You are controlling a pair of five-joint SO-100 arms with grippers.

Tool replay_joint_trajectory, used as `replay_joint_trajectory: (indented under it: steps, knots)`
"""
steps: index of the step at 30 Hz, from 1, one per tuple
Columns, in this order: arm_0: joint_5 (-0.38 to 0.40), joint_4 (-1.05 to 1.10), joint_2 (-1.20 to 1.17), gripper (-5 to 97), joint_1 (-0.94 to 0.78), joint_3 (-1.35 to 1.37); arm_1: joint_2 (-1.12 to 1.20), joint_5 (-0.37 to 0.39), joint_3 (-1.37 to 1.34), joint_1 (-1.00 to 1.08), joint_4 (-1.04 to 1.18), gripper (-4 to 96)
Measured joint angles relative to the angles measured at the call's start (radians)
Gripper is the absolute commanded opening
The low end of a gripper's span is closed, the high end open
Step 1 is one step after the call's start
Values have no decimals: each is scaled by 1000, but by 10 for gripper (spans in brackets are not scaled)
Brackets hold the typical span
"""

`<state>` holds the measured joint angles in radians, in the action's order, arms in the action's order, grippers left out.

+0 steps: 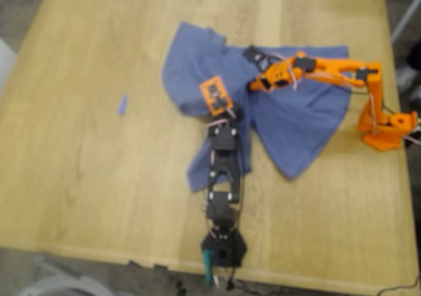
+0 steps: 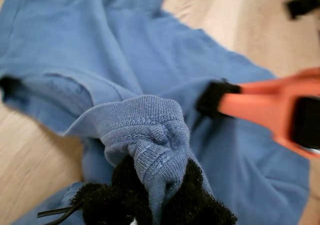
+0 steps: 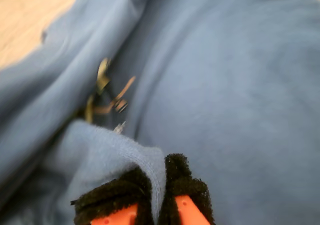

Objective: Fold a T-shirt

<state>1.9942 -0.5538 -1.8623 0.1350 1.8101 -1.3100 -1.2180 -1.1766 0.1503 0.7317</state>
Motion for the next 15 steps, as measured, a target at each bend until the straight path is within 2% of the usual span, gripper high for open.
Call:
replay_joint_trajectory:
  steps: [5,15]
  knots:
    - [0,2,117,19,115,-135,-72,0,-130,60,-67,0]
    - [0,78,342,18,310,-272,-313,2,-561,192,-252,0]
